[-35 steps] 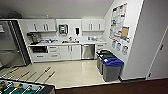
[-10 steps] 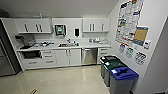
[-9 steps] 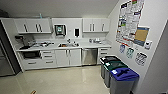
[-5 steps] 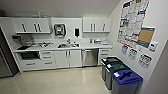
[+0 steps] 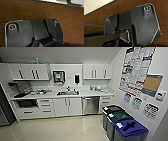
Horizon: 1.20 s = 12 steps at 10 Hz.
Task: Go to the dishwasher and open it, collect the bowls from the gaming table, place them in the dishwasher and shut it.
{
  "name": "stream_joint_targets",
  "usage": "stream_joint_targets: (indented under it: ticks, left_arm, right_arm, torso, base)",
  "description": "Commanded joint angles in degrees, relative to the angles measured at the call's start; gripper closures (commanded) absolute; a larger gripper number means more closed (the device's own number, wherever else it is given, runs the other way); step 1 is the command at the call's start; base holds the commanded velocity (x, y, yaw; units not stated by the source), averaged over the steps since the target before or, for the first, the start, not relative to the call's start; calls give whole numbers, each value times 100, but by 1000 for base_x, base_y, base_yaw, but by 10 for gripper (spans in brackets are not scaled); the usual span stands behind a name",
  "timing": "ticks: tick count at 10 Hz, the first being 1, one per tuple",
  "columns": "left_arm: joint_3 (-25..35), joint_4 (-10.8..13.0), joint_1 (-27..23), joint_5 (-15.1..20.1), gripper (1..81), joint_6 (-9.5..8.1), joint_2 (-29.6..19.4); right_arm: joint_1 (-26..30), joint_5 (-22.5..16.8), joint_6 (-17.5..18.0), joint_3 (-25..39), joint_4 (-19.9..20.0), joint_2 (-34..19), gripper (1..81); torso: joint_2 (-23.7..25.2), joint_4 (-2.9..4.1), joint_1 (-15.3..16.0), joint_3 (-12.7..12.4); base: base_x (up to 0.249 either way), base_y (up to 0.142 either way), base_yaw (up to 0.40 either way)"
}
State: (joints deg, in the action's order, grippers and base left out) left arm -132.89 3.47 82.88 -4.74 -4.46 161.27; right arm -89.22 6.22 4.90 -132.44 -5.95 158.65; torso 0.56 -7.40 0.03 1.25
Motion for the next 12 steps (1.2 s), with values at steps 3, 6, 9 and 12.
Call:
stream_joint_targets:
  ticks: [3, 6, 9, 12]
  left_arm:
    - [79, 22, -329, 245, 10, 33, -59]
    - [79, 22, -329, 246, 10, 33, -59]
    - [79, 22, -329, 254, 10, 33, -51]
    - [79, 4, -329, 246, 10, 33, -59]
  right_arm:
    - [260, -261, -15, 61, 41, -68, 10]
    - [269, -261, -15, 61, 41, -68, 10]
    - [286, -261, -15, 61, 41, -68, 10]
    - [286, -261, -15, 61, 41, -68, 10]
  torso:
    - [0, 0, 0, 0]
    - [0, 0, 5, 0]
    - [0, 0, 2, 0]
    - [0, 0, 2, 0]
  base:
    - [187, 0, 0]
    - [149, 0, 0]
    - [132, 0, 0]
    - [141, 0, 0]
